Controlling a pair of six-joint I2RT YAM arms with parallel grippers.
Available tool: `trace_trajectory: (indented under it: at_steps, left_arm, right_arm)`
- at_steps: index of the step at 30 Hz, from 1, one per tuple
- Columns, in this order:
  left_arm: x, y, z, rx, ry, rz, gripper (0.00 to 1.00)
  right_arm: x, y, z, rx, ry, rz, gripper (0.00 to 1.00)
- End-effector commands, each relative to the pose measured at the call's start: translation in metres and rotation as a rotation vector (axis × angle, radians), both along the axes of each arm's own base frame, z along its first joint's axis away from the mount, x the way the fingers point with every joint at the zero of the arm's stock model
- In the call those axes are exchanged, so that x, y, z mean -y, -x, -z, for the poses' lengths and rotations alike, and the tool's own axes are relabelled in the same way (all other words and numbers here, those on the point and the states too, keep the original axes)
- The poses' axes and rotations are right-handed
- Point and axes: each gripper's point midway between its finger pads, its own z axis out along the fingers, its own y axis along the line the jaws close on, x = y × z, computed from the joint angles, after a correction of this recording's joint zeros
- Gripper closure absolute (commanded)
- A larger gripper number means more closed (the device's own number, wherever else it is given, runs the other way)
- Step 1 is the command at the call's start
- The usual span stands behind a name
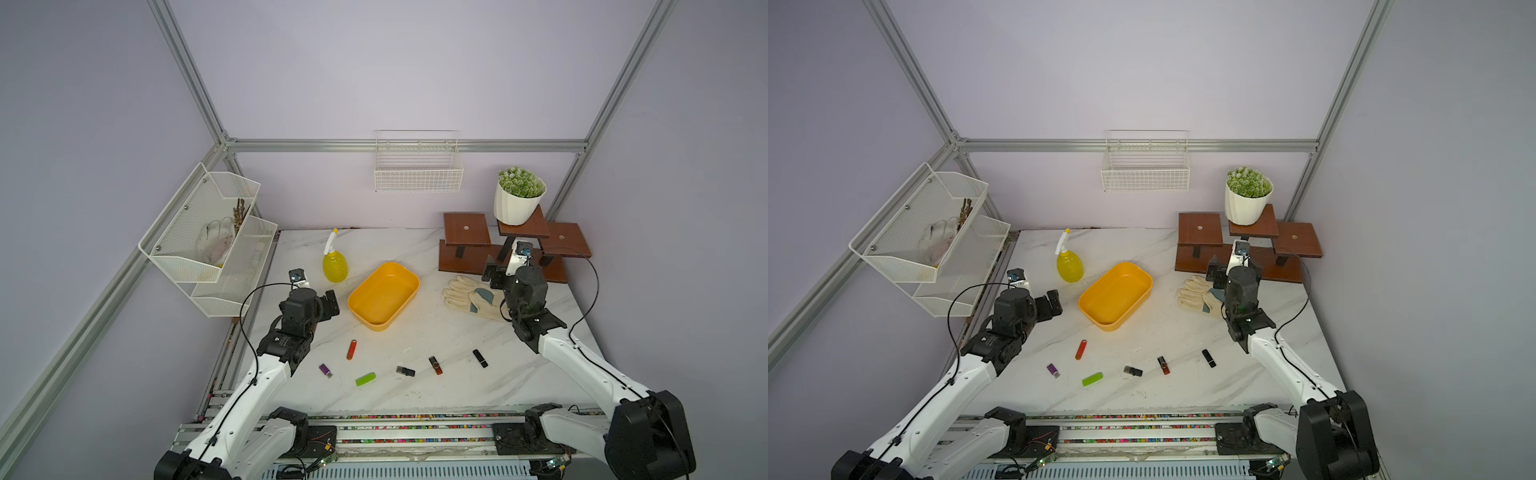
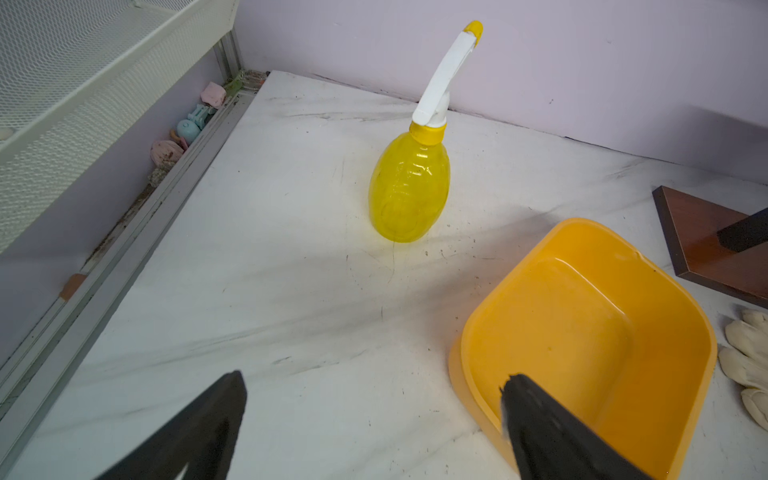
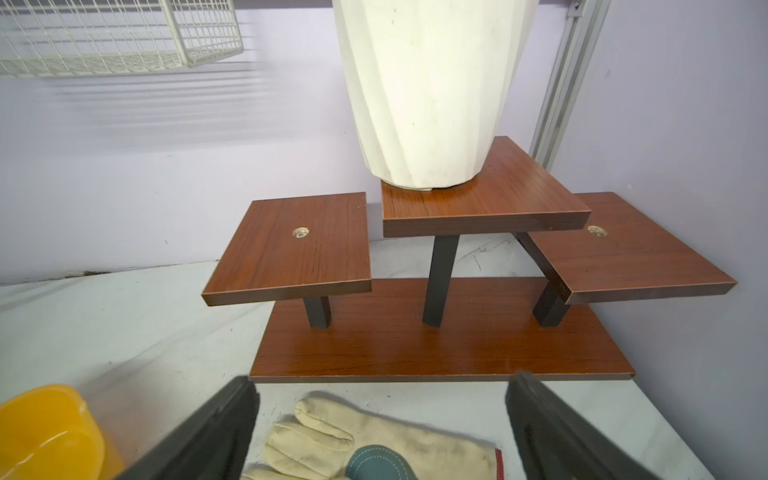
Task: Put the usb flash drive into the storage box
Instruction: Pick up the USB flash from the center of the board.
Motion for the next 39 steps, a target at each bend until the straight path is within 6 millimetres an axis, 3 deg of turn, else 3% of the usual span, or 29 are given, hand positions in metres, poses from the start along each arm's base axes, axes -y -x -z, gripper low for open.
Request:
trace_trajectory:
  at_steps: [1, 7, 10, 17, 22, 26, 29, 35, 39]
  left_arm:
    - [0.01, 0.013, 0.008, -0.081, 0.082, 0.014, 0.0]
    - [0.011, 0.049, 0.043, -0.272, 0.191, -0.088, 0.0]
    - [0.011, 0.07, 0.064, -0.359, 0.252, -0.177, 0.0]
    - [0.025, 0.094, 0.095, -0.476, 0.339, -0.262, 0.0]
    - [0.029, 0.104, 0.119, -0.526, 0.373, -0.286, 0.0]
    - [0.031, 0.112, 0.137, -0.566, 0.382, -0.29, 0.0]
    - [0.036, 0.116, 0.147, -0.608, 0.389, -0.272, 0.04]
    - [0.036, 0.118, 0.156, -0.613, 0.37, -0.247, 0.27]
    - [0.03, 0.121, 0.162, -0.644, 0.319, -0.251, 0.32]
  right_arm:
    - [-0.022, 0.045, 0.047, -0.336, -0.022, -0.018, 0.01]
    - [-0.054, 0.082, 0.067, -0.513, -0.08, -0.105, 0.02]
    - [-0.059, 0.089, 0.071, -0.524, -0.101, -0.119, 0.03]
    - [-0.069, 0.077, 0.066, -0.505, -0.088, -0.157, 0.03]
    - [-0.08, 0.072, 0.074, -0.535, -0.097, -0.193, 0.03]
    - [-0.077, 0.073, 0.082, -0.545, -0.09, -0.175, 0.03]
    - [-0.078, 0.072, 0.083, -0.538, -0.088, -0.181, 0.02]
    - [-0.074, 0.069, 0.081, -0.535, -0.053, -0.166, 0.02]
    - [-0.072, 0.069, 0.079, -0.536, -0.046, -0.159, 0.02]
